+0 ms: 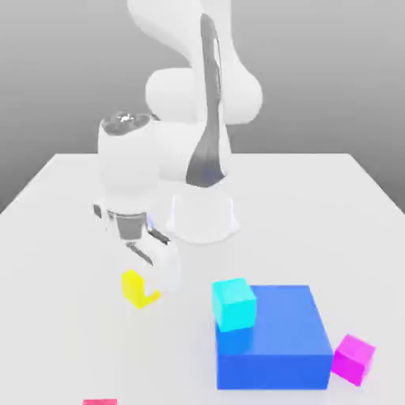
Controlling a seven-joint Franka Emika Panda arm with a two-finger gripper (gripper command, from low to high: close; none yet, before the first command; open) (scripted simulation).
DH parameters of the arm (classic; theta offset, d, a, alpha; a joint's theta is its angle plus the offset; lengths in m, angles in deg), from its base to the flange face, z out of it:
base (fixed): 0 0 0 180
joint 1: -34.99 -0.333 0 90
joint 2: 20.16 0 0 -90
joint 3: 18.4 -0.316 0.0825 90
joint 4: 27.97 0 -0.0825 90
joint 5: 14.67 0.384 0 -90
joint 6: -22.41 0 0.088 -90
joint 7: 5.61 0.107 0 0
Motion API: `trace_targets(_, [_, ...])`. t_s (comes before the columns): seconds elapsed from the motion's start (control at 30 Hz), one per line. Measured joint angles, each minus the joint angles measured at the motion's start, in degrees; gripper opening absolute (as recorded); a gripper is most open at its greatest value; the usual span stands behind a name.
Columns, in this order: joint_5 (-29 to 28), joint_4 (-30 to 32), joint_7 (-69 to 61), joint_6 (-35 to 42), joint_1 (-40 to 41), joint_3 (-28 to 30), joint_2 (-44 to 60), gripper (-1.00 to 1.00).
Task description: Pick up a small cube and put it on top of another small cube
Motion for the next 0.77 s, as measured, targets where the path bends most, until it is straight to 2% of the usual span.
trace_targets(0.53, [-0.8,-32.93,-6.63,17.17,-1.18,-2.21,15.79,-1.0])
trace_targets(0.67, [-1.32,-35.22,-6.67,12.11,-1.51,-1.99,23.14,-1.0])
trace_targets(0.7, [-1.34,-35.37,-6.68,11.12,-1.65,-1.85,24.29,1.0])
trace_targets(0.77, [-1.34,-35.37,-6.68,11.12,-1.65,-1.85,24.29,1.0])
